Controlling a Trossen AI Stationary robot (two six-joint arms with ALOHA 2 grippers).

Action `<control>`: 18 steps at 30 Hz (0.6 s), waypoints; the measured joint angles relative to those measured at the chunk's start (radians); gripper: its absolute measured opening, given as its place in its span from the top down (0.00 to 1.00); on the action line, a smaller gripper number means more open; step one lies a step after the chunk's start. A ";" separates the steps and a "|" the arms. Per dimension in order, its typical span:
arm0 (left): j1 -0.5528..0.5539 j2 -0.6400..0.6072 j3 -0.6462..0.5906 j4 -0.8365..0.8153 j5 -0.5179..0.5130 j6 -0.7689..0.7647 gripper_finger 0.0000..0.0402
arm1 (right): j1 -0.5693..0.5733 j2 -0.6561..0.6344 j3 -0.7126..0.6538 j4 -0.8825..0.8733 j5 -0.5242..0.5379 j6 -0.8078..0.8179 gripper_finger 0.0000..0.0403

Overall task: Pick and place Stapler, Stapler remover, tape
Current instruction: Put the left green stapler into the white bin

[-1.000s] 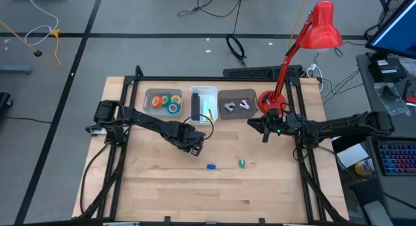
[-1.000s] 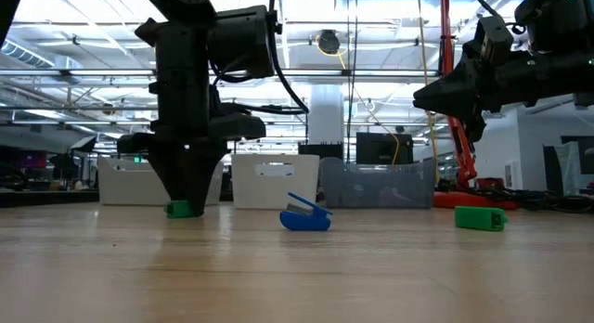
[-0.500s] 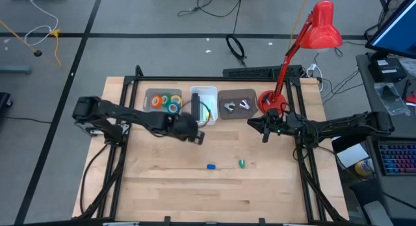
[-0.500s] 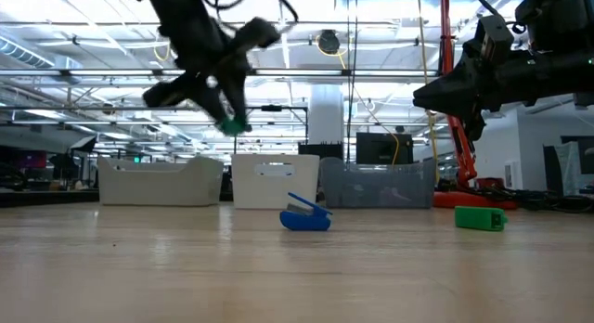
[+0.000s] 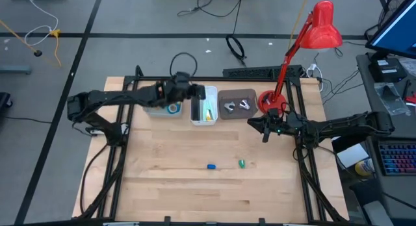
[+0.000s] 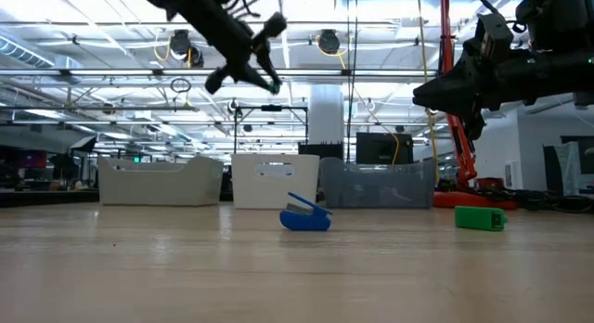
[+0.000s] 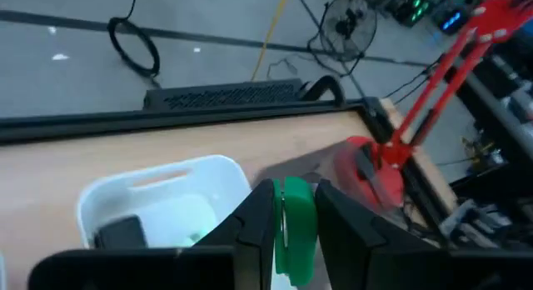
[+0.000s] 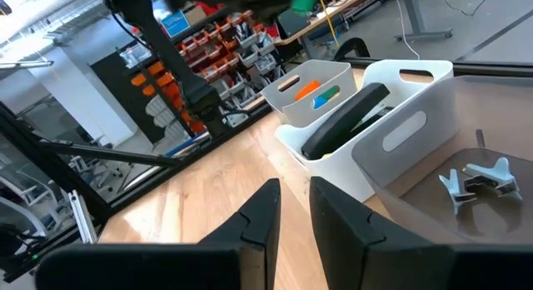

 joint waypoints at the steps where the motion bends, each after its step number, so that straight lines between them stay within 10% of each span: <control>1: 0.025 0.011 0.000 0.011 0.028 0.021 0.81 | 0.000 0.000 0.000 0.000 0.001 0.000 0.85; 18: 0.144 0.308 0.187 -0.122 0.251 0.302 0.81 | -0.002 0.000 0.000 -0.004 0.032 0.027 0.85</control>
